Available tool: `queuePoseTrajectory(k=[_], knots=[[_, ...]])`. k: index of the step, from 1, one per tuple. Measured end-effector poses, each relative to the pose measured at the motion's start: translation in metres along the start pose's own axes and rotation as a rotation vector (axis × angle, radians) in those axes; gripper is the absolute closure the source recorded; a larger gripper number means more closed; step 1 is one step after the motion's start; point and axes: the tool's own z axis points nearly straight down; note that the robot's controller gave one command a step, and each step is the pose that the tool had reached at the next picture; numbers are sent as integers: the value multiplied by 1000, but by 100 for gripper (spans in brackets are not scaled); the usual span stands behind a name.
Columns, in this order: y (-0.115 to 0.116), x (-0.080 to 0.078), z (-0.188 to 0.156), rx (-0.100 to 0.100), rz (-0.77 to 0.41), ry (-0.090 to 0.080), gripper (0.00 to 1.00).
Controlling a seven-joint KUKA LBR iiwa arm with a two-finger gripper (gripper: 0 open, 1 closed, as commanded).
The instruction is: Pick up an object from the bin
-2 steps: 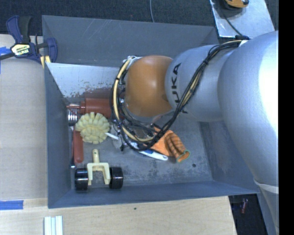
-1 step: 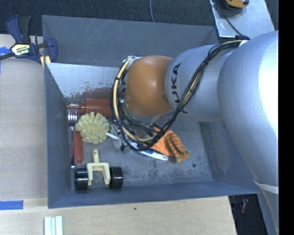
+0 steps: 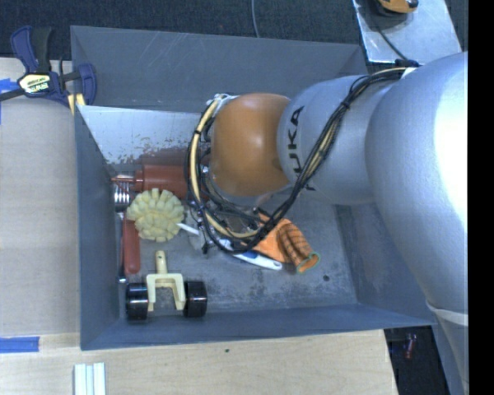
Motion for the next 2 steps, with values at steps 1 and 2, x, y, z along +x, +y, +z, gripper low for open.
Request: queuePoseTrajectory(k=[1,2], knots=[[0,0,0,0,0,0,100],[0,0,0,0,0,0,100]])
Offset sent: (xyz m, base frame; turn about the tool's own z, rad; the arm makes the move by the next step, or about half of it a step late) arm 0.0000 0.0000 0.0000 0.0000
